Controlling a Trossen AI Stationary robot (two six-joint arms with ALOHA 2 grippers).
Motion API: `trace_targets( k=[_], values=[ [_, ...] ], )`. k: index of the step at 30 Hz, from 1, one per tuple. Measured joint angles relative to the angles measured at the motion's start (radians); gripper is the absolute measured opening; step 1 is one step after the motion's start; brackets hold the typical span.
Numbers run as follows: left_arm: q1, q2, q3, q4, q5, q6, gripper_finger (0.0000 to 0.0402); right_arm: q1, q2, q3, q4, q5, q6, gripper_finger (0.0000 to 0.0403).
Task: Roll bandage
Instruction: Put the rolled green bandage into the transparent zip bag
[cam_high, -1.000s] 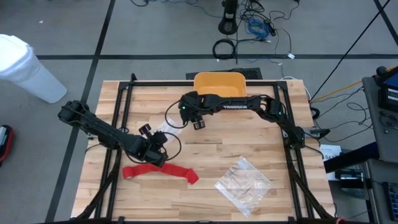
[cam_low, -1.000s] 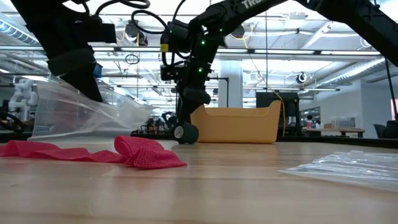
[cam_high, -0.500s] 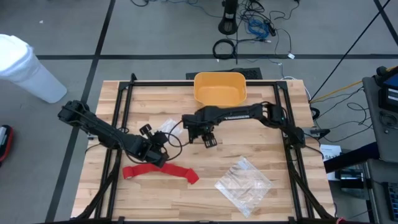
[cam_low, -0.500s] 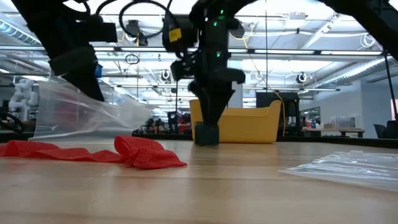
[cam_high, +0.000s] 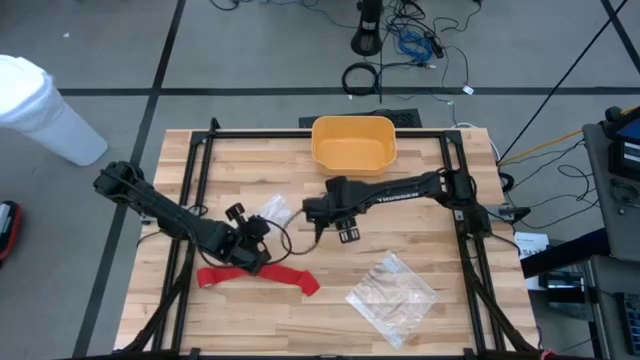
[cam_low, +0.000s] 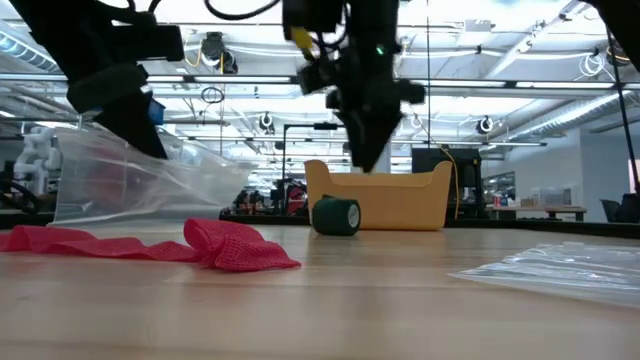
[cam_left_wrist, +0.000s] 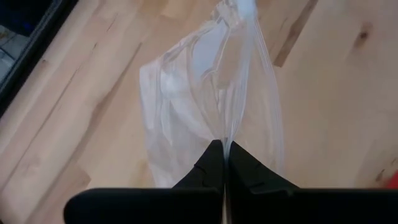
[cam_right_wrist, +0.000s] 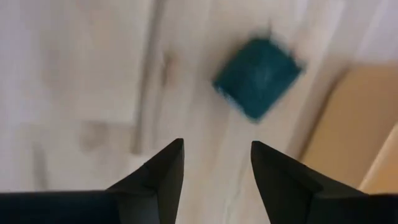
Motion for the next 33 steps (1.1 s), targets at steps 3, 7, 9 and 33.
trace_targets(
  k=[3, 7, 9, 33],
  values=[
    [-0.018, 0.0, -0.014, 0.007, -0.021, -0.02, 0.0, 0.012, -0.011, -0.12, 0.026, 0.151, 0.053, 0.0172],
    [-0.026, 0.0, -0.035, 0.009, -0.034, -0.053, 0.0, 0.027, -0.06, -0.306, 0.226, 0.283, 0.077, 0.0172],
    [-0.026, 0.0, -0.04, 0.009, -0.035, -0.053, 0.0, 0.035, -0.114, -0.414, 0.405, 0.286, 0.065, 0.0172],
    [0.03, 0.0, -0.04, 0.147, -0.091, 0.108, 0.0, 0.045, -0.299, -1.174, 1.822, 0.334, -0.332, 0.0171]
  ],
)
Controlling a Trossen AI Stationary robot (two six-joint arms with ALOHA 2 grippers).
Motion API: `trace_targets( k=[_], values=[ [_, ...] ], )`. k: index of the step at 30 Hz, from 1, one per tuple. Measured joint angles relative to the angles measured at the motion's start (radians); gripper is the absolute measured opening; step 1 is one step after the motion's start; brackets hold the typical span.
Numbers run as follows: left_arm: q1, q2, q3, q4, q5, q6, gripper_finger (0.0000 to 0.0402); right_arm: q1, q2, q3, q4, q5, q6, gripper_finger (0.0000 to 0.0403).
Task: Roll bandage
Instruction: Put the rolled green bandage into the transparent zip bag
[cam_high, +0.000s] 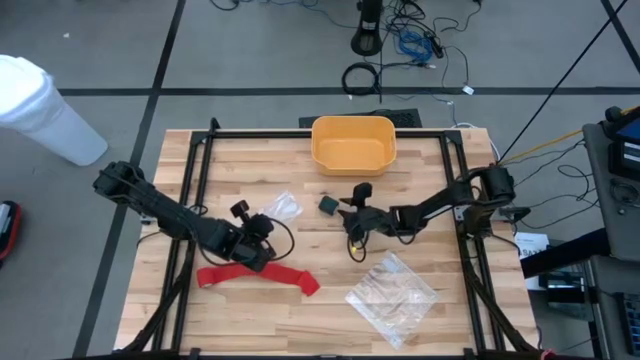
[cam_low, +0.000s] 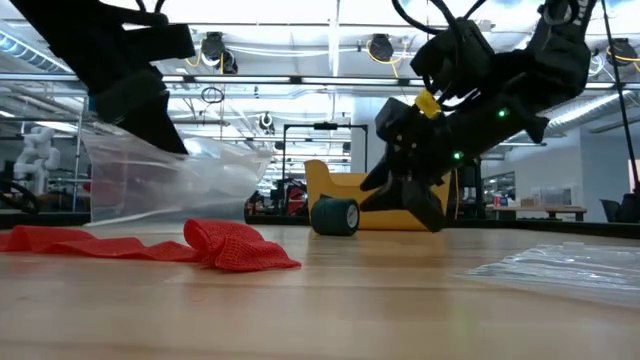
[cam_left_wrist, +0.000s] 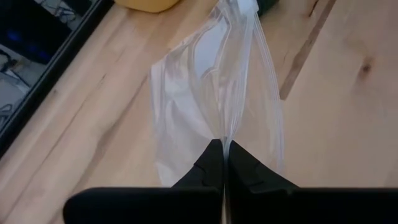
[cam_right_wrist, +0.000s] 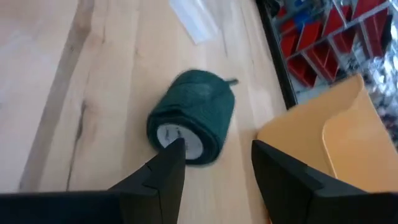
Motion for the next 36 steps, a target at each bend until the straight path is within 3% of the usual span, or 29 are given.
trace_targets(
  k=[17, 21, 25, 30, 36],
  values=[
    [0.012, 0.0, 0.0, 0.03, 0.017, 0.0, 0.0, -0.057, 0.128, 0.117, 0.05, -0.091, -0.157, 0.0154],
    [0.012, 0.0, 0.0, 0.034, 0.017, 0.0, 0.0, -0.071, 0.157, 0.148, 0.047, -0.113, -0.128, 0.0109],
    [0.012, 0.0, 0.0, 0.056, 0.017, 0.01, 0.0, -0.072, 0.163, 0.155, 0.033, -0.084, -0.101, 0.0032],
    [0.012, 0.0, 0.001, 0.106, -0.003, 0.078, 0.0, -0.03, 0.095, 0.148, -0.04, 0.044, -0.03, 0.001],
    [0.019, 0.0, 0.001, 0.14, -0.005, 0.116, 0.0, 0.113, -0.125, 0.151, -0.085, 0.042, 0.091, 0.0005]
  ],
)
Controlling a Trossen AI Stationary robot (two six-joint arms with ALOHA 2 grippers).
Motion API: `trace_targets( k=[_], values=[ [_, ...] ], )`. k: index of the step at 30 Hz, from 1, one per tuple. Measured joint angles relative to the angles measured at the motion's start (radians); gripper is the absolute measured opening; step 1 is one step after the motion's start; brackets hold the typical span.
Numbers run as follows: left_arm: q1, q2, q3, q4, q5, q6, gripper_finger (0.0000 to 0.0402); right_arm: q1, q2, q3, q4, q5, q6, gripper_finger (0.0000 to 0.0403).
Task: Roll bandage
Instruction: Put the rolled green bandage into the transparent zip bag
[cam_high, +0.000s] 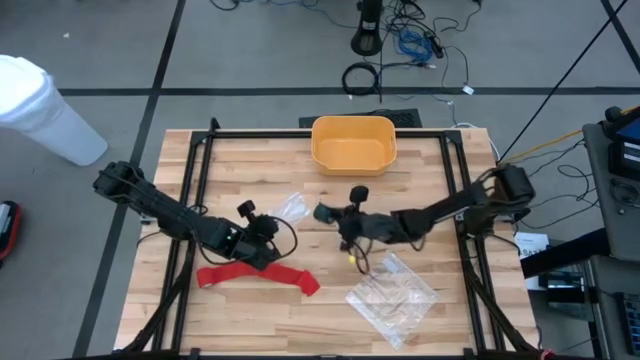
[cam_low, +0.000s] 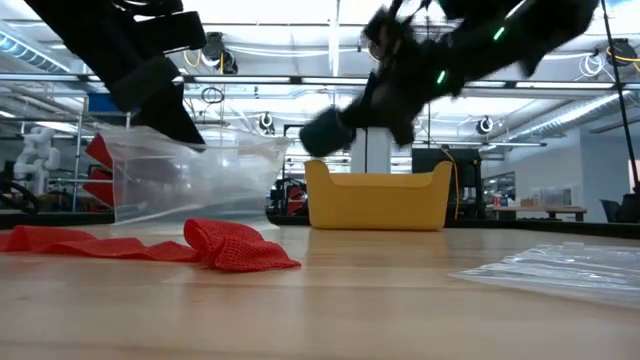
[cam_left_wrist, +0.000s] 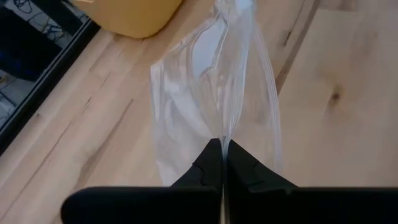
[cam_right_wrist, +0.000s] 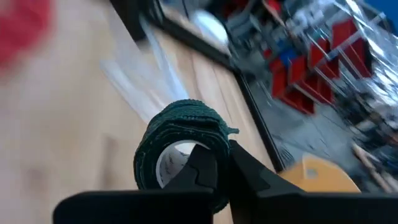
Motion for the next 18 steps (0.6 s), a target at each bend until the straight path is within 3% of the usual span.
trace_targets(
  k=[4, 8, 13, 18],
  values=[
    [0.026, 0.0, 0.0, 0.063, -0.008, 0.041, 0.0, 0.062, -0.06, 0.0, 0.042, -0.07, 0.04, 0.0004],
    [0.053, 0.016, 0.0, 0.172, -0.012, 0.12, 0.0, 0.117, -0.056, -0.001, 0.082, -0.067, 0.026, 0.0004],
    [0.09, 0.059, 0.0, 0.272, 0.035, 0.172, 0.0, 0.179, -0.057, -0.001, 0.169, 0.065, -0.087, 0.0003],
    [0.12, 0.073, 0.0, 0.357, 0.086, 0.146, 0.0, 0.186, -0.044, -0.001, 0.187, 0.082, -0.113, 0.0003]
  ],
)
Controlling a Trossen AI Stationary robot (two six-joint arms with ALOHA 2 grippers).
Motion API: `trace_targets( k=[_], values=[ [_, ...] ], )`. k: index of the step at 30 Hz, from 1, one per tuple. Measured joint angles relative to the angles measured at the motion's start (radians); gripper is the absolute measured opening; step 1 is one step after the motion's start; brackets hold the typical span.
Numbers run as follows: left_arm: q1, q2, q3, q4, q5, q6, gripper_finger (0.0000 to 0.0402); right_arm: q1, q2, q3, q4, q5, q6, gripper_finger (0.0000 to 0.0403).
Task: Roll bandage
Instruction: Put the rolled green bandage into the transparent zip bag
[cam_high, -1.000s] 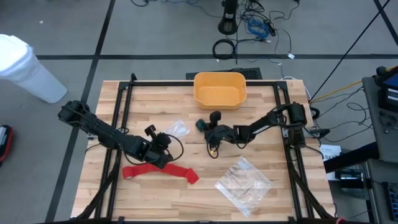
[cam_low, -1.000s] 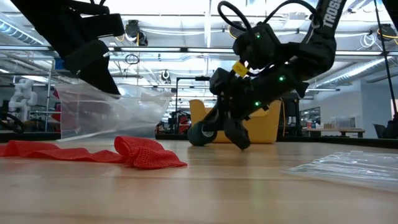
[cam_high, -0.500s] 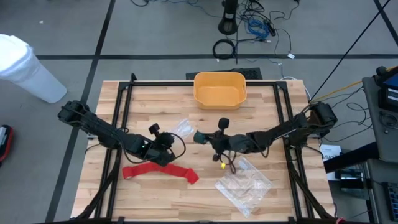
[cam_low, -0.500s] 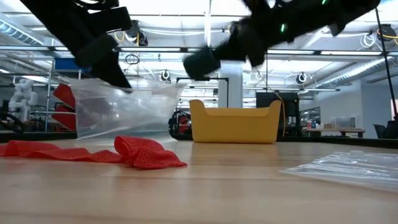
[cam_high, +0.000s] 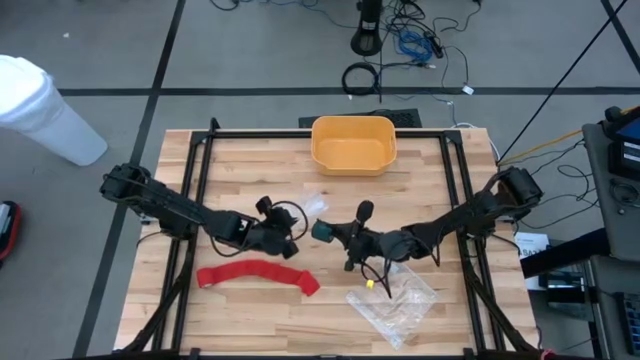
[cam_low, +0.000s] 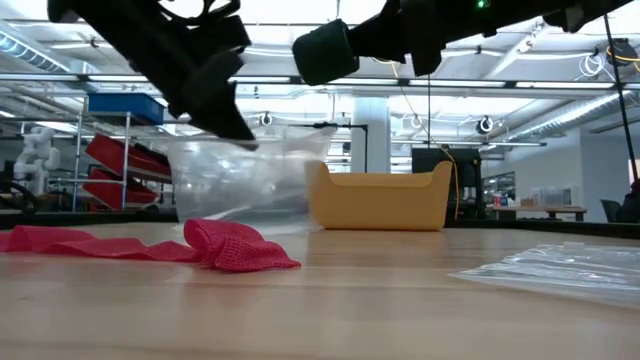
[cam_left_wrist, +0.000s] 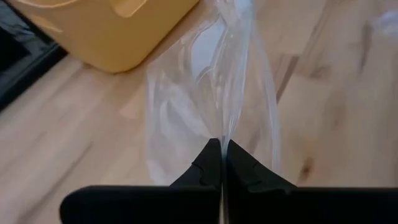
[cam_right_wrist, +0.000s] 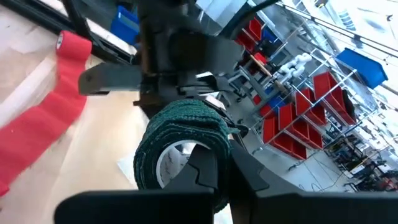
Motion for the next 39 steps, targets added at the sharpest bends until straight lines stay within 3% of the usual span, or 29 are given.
trace_targets(
  k=[7, 12, 16, 26, 34, 39],
  values=[
    [0.037, 0.0, 0.006, 0.082, 0.043, 0.024, 0.0, -0.029, 0.093, 0.0, 0.168, -0.002, -0.154, 0.0003],
    [0.062, 0.0, 0.006, 0.16, 0.105, 0.036, 0.0, -0.073, 0.141, 0.001, 0.252, -0.024, -0.173, 0.0003],
    [0.065, 0.0, 0.006, 0.209, 0.155, 0.07, 0.0, -0.096, 0.177, 0.001, 0.225, -0.015, -0.17, 0.0003],
    [0.064, -0.068, 0.006, 0.171, 0.162, 0.086, 0.0, -0.074, 0.208, 0.001, 0.198, 0.039, -0.181, 0.0002],
    [0.065, -0.076, 0.006, 0.216, 0.186, 0.113, 0.0, -0.101, 0.208, 0.014, 0.183, 0.015, -0.134, 0.0002],
    [0.07, -0.075, 0.006, 0.22, 0.187, 0.113, 0.0, -0.145, 0.208, 0.071, 0.059, -0.04, -0.026, 0.0002]
  ],
)
